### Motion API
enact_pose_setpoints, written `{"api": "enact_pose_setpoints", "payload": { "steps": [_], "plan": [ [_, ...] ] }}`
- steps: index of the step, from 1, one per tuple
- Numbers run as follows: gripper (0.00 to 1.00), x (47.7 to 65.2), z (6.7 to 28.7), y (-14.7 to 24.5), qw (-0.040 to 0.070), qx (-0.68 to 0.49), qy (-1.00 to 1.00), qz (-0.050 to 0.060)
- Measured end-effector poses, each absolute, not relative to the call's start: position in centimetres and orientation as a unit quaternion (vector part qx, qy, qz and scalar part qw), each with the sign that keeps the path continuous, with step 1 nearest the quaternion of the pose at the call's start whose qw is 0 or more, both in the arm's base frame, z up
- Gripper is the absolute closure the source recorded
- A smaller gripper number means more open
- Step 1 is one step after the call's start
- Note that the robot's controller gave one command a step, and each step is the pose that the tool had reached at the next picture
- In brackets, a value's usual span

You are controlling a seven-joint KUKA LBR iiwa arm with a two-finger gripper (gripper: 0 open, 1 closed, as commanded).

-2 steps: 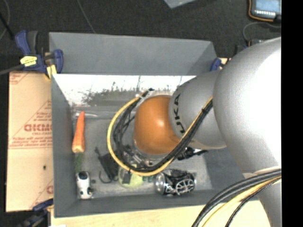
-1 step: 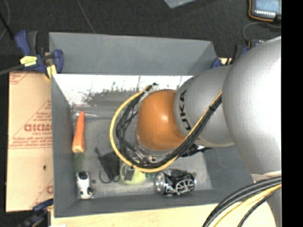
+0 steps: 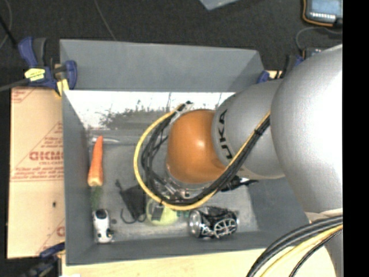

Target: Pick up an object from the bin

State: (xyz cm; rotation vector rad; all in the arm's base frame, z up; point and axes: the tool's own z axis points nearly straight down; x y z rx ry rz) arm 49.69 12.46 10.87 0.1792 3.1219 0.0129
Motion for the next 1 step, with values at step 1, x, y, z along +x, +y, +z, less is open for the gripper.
{"api": "enact_pose_setpoints", "payload": {
  "steps": [1],
  "plan": [
    [1.0,49.58,12.09,14.05,0.009,0.066,0.998,0.005]
  ]
}}
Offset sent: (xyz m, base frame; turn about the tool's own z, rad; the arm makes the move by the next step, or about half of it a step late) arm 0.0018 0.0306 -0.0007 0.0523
